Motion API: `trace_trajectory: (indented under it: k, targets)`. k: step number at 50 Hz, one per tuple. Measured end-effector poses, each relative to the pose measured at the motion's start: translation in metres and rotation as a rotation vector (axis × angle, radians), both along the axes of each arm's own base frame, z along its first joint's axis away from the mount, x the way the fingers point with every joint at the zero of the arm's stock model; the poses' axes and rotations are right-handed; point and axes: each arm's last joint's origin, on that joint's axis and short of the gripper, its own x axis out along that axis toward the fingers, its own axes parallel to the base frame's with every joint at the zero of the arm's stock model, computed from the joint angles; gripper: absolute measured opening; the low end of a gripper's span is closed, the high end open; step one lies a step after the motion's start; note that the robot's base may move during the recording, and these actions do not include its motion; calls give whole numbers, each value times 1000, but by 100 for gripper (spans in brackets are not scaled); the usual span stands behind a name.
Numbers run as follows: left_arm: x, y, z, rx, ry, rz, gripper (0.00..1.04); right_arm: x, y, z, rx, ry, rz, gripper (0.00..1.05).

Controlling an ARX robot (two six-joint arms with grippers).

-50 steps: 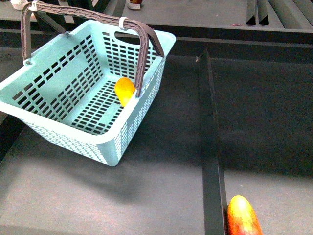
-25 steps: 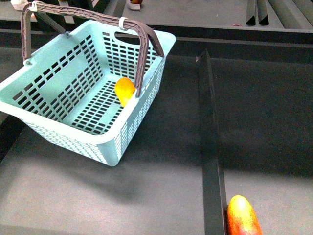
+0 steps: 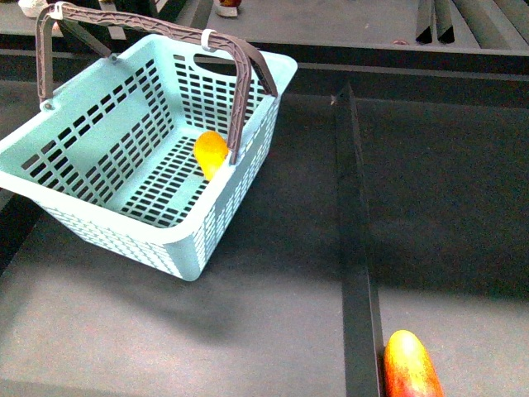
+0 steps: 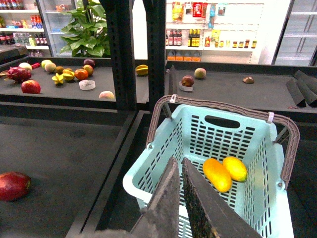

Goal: Pick lemon and mango into basket

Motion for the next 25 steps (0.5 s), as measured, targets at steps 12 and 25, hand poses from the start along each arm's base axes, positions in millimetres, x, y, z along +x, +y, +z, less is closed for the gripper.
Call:
trace_trajectory:
  k: [12,25]
  targets:
    - [-12,0,-3,0,8,0,4,0,0,0,0,0,0,96]
    - [-13,0,-3,0,6,0,4,0,0,0,0,0,0,96]
